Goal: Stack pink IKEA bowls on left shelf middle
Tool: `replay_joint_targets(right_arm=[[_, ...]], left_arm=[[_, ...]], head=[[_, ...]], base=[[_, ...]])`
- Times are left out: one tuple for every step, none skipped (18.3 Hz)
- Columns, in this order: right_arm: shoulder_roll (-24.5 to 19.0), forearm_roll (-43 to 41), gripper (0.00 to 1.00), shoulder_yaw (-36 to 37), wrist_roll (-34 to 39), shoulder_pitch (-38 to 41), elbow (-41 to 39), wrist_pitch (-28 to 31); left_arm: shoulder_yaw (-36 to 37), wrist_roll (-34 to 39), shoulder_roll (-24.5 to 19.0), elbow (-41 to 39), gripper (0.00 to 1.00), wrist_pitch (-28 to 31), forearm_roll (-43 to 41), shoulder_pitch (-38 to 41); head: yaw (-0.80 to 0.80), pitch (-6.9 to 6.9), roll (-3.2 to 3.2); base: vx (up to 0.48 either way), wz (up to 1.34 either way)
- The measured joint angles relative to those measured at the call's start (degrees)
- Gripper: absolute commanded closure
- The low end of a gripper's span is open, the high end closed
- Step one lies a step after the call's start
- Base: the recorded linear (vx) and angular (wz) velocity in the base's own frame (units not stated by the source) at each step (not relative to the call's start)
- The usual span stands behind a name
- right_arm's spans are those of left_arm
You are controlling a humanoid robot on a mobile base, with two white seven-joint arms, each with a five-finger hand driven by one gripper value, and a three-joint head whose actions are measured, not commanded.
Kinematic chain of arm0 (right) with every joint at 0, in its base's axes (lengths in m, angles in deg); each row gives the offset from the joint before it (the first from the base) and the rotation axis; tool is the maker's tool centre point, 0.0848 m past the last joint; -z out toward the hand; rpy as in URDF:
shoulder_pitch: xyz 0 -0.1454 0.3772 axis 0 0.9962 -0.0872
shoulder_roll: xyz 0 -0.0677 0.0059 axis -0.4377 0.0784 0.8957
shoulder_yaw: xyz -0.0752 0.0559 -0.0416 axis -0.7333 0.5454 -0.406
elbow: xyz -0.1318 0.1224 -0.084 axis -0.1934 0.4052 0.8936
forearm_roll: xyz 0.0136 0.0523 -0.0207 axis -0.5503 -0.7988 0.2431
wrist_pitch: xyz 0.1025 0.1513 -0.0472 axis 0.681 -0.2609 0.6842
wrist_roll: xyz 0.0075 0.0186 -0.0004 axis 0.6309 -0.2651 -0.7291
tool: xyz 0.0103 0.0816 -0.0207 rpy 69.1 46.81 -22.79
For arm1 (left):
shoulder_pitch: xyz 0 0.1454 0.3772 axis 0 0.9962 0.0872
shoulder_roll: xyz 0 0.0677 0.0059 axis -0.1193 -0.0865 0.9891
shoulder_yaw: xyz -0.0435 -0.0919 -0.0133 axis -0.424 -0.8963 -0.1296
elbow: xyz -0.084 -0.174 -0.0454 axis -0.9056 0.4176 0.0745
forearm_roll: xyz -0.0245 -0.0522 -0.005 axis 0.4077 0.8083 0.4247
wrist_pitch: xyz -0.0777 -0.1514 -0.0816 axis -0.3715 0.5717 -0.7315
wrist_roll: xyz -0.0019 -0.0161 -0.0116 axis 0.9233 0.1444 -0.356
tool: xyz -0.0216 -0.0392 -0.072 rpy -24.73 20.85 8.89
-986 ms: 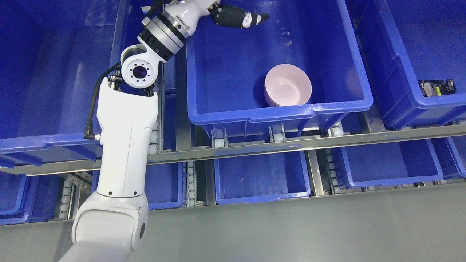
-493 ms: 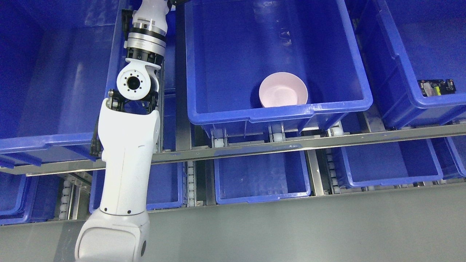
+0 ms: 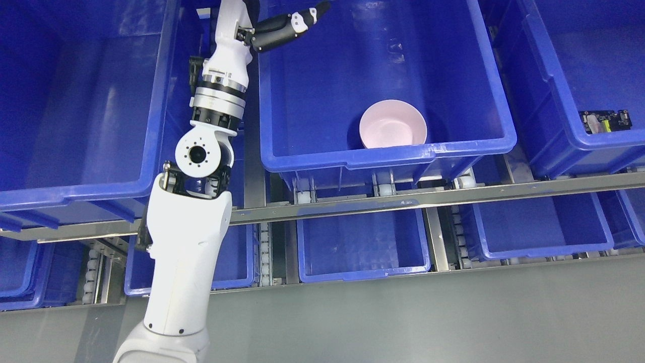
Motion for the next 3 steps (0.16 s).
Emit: replay_joint_targets(right_arm=[[0.0,0.0,0.0,0.0,0.0,0.0,0.0,0.0],[0.0,0.0,0.0,0.0,0.0,0.0,0.0,0.0],[0.0,0.0,0.0,0.0,0.0,0.0,0.0,0.0]], left_arm=[[0.1,0.0,0.0,-0.6,0.0,0.0,0.1,0.5],[0.2,0.0,0.0,-1.2,0.0,0.1,0.1,1.0],[0.3,0.0,0.0,-1.7,0.0,0.1,0.2,1.3]], head=[[0.0,0.0,0.0],[0.0,0.0,0.0],[0.0,0.0,0.0]], base=[[0.0,0.0],[0.0,0.0],[0.0,0.0]])
